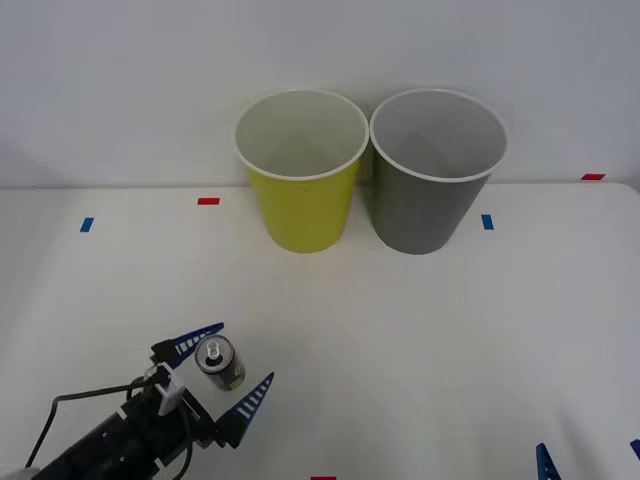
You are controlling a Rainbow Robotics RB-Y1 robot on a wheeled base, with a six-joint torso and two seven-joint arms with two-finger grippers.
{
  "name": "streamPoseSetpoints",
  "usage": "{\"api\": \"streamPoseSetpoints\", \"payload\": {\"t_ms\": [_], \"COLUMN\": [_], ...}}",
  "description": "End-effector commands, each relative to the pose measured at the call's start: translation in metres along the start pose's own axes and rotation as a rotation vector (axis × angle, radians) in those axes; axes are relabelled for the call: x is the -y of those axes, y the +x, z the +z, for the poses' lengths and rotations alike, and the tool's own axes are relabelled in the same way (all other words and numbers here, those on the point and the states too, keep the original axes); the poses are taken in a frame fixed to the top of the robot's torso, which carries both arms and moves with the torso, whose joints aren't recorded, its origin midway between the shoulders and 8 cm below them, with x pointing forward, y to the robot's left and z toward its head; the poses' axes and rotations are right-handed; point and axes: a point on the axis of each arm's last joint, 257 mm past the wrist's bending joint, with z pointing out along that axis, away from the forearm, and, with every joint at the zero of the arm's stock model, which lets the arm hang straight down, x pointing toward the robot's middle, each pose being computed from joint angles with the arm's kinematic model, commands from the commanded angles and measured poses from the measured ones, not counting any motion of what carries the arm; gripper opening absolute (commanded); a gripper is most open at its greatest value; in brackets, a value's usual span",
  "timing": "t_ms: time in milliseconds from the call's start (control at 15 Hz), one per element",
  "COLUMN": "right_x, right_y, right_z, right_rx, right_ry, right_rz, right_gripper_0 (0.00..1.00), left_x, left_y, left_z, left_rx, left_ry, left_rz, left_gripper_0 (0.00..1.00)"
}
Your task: Put cans in the gray bin and PET bottles in the light green bin.
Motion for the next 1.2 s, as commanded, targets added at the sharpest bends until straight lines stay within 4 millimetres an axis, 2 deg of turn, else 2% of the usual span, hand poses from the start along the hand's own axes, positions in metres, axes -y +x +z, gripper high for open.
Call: {"api": "streamPoseSetpoints", "payload": {"t_ms": [67, 800, 867, 933, 1200], "right_x": [0.0, 0.0, 0.0, 0.0, 0.0], "right_y": [0.0, 0.0, 0.0, 0.0, 0.0], "right_z": [0.0, 0.0, 0.0, 0.0, 0.0], "right_rx": [0.0, 0.0, 0.0, 0.0, 0.0], "right_ry": [0.0, 0.0, 0.0, 0.0, 0.0], "right_rz": [0.0, 0.0, 0.0, 0.0, 0.0], "right_gripper_0": [1.0, 1.0, 1.0, 1.0, 1.0], "left_x": [0.0, -0.005, -0.005, -0.006, -0.006], "left_y": [0.0, 0.01, 0.01, 0.007, 0.002], "left_z": [0.0, -0.004, -0.004, -0.002, 0.0], "left_rx": [0.0, -0.023, -0.023, -0.016, 0.001], "left_ry": [0.0, -0.006, -0.006, -0.005, -0.003], "left_rz": [0.001, 0.015, 0.015, 0.021, 0.026], "left_gripper_0": [1.0, 1.0, 0.36, 0.0, 0.0]}}
